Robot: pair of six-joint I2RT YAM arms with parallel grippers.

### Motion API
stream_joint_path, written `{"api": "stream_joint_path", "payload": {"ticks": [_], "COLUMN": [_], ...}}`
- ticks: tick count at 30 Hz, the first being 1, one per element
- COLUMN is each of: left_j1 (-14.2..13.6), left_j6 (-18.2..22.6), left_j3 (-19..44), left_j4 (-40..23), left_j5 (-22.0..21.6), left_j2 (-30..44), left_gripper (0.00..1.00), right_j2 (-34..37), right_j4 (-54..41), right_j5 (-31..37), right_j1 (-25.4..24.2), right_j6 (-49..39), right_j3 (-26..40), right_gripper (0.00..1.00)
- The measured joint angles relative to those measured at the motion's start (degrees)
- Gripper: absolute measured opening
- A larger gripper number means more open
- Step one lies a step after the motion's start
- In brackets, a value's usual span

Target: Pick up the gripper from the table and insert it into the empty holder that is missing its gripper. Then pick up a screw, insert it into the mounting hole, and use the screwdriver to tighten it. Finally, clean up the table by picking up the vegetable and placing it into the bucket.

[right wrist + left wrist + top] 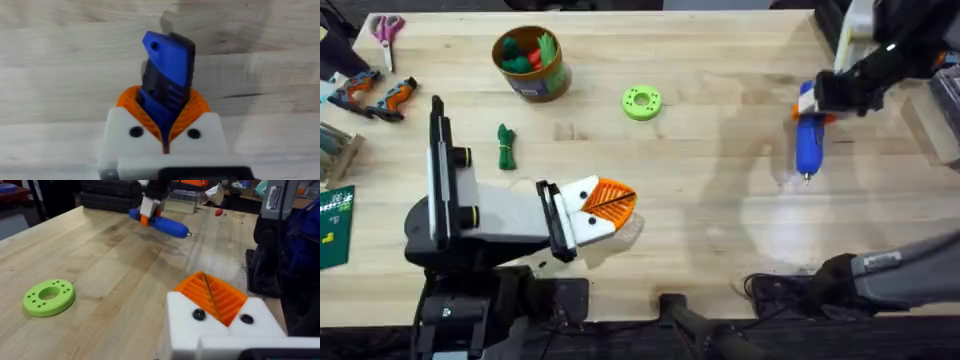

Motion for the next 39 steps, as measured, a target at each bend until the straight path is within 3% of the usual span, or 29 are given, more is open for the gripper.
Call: {"api": "stream_joint_path", "payload": {"ticks": [15,22,29,39], "left_j1": [0.0,0.0,0.0,0.0], "left_j6": [0.0,0.0,0.0,0.0], "left_j3": [0.0,0.0,0.0,0.0], "left_j4": [0.0,0.0,0.0,0.0], "left_j5": [0.0,0.0,0.0,0.0], "left_j2": [0.0,0.0,0.0,0.0], "left_gripper": [0.014,0.014,0.014,0.014], "right_j2": [-36.3,-47.7,-49.6,-41.7], "right_j4": [-3.8,4.2,14.0,25.4], "right_j5": [-4.3,-10.9,-17.0,-18.8], "right_j1": [12.3,17.7,22.9,37.3], "right_j6": [5.2,9.0,11.2,9.9], "right_j3": [0.0,0.0,0.0,0.0], "right_gripper": [0.027,0.027,0.027,0.027]}}
